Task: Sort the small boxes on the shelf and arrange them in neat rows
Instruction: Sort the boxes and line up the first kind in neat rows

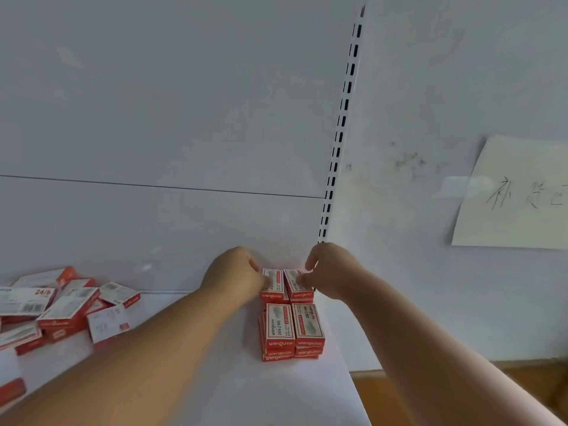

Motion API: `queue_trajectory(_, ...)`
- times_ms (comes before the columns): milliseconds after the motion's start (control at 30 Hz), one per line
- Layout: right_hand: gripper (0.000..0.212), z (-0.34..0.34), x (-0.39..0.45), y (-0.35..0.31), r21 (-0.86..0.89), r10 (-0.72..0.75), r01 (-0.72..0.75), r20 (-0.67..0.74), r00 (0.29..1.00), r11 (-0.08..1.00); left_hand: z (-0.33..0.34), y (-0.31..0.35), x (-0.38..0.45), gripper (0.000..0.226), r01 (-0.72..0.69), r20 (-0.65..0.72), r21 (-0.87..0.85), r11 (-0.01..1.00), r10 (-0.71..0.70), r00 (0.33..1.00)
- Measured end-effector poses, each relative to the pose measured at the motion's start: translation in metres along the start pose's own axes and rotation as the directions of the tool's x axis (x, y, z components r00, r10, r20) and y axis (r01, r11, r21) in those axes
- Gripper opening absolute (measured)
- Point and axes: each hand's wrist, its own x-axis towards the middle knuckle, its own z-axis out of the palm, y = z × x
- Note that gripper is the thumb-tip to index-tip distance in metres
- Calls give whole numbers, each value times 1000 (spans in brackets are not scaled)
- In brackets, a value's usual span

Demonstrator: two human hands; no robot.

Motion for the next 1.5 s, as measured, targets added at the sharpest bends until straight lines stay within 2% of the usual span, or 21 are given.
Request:
queue_trajectory(167, 25, -8, -5, -17, 65, -131, 140, -131, 983, 988, -11, -5, -8, 21, -41, -91, 15, 999, 43, 995)
queue_trajectory(333, 21, -11, -11, -68, 100, -298, 325, -216, 930, 940, -58, -20, -28, 22, -72, -102, 163, 984, 89, 991)
queue_trajectory(567, 16, 23, -26, -170, 94, -490, 505, -141, 860, 858, -155, -93, -66, 26, 1, -209, 300, 954, 65, 976)
queue_trajectory(700, 19, 55, -39, -234, 56, -558, 561, -67, 827, 826, -206, -146, -78, 28, 37, -220, 322, 946, 37, 975)
queue_trajectory(800, 24, 80, -46, -279, 44, -565, 565, -9, 825, 824, -239, -181, -77, 30, 32, -185, 324, 945, 30, 982)
queue_trajectory(900, 34, 101, -48, -314, -45, -553, 557, 66, 830, 830, -265, -214, -70, 30, 9, -120, 329, 944, 33, 992)
queue_trajectory(1067, 45, 126, -45, -343, -142, -472, 491, 148, 869, 859, -287, -250, -54, 34, -60, 15, 347, 936, 58, 998)
queue_trajectory(1300, 50, 147, -41, -357, -262, -389, 403, 107, 915, 877, -288, -269, -30, 38, -124, 117, 291, 949, 94, 989)
queue_trajectory(1400, 41, 151, -37, -359, -298, -389, 398, 91, 917, 867, -283, -274, -28, 36, -137, 130, 266, 954, 105, 986)
queue_trajectory(1500, 26, 153, -35, -357, -227, -396, 399, 61, 916, 889, -276, -277, -28, 34, -170, 127, 198, 965, 146, 981)
